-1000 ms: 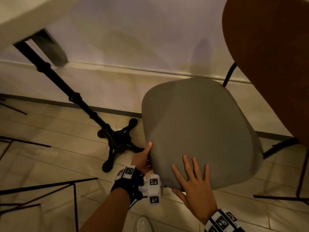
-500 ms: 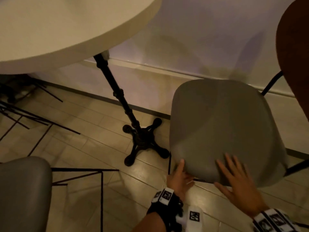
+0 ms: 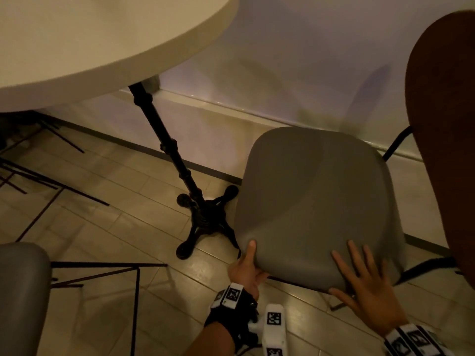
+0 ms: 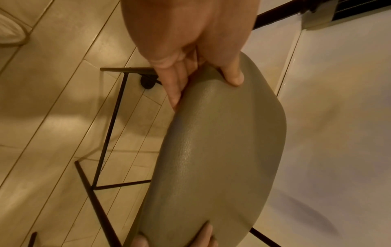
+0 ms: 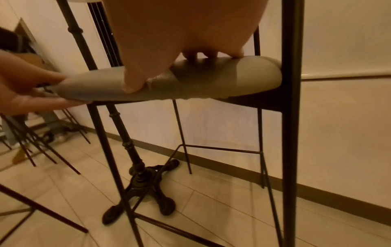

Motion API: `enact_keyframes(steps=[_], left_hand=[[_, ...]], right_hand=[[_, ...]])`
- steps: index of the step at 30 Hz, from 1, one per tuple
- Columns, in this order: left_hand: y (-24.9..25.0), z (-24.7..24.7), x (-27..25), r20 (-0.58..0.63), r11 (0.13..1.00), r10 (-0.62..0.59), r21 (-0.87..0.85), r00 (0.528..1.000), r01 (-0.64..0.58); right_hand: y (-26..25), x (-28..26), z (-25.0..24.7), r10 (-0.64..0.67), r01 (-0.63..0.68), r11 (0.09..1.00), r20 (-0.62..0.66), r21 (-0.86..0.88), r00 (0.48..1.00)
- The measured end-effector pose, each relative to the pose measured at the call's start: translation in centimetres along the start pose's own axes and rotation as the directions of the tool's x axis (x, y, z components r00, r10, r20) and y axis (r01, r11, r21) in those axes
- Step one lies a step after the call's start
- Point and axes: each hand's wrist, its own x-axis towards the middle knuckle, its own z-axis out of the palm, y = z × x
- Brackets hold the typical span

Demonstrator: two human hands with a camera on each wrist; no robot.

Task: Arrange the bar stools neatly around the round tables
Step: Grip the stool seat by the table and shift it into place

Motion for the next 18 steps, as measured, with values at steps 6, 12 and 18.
enact_keyframes(steps=[6, 12, 18], left_hand=[[4.7, -0.3, 2.7, 0.006, 0.997, 0.049, 0.063, 0.999, -0.049], [10.3, -0.6, 6.1, -0.005, 0.991, 0.097, 0.092, 0.995, -0.096], [12.4, -1.7, 6.3, 0.026, 0.995, 0.071, 0.061, 0.997, -0.073]], right_hand=[[-4.4, 2.9, -0.2, 0.063, -0.063, 0.997, 0.000, 0.054, 0.998], [-9.6, 6.5, -1.0, 0.104, -0.100, 0.988, -0.023, 0.117, 0.994], [-12.0, 8.0, -1.5, 0.113, -0.110, 0.985, -0.013, 0.131, 0.994]])
